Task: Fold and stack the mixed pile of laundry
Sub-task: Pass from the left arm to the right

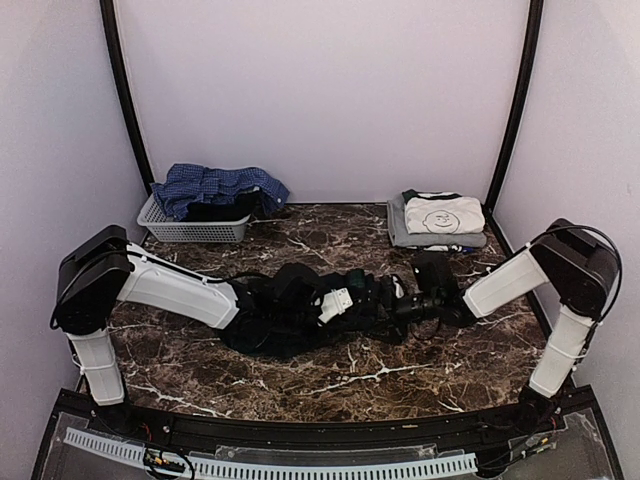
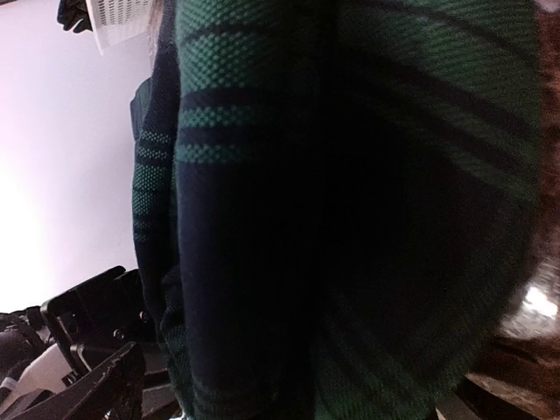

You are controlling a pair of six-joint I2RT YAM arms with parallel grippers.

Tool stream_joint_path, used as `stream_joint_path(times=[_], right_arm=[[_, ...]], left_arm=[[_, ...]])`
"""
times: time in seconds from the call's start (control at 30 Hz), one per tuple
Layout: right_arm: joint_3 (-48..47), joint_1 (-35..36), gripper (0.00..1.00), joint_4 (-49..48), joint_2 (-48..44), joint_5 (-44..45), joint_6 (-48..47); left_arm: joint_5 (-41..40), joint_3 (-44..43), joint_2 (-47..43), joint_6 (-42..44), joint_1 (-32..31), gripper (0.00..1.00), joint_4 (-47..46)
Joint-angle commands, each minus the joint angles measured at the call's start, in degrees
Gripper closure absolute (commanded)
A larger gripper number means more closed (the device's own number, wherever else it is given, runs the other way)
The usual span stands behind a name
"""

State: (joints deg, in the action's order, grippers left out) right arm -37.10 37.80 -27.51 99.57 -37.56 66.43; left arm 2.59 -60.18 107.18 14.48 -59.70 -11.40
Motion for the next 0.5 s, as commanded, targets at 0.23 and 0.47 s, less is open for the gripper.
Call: stream_joint_path(times=[0.23,0.47], right_arm=[[-7.6,3.5,0.03,-8.8,8.7,2.8,6.0],[-13.8,3.6,0.16,-3.1,12.8,4.8,1.8]], left_arm=[[4.5,3.0,-5.5,0.1,0.3,0.98,-6.3],[7.2,5.3,-6.9,3.9,0.3,0.99,-7.4]])
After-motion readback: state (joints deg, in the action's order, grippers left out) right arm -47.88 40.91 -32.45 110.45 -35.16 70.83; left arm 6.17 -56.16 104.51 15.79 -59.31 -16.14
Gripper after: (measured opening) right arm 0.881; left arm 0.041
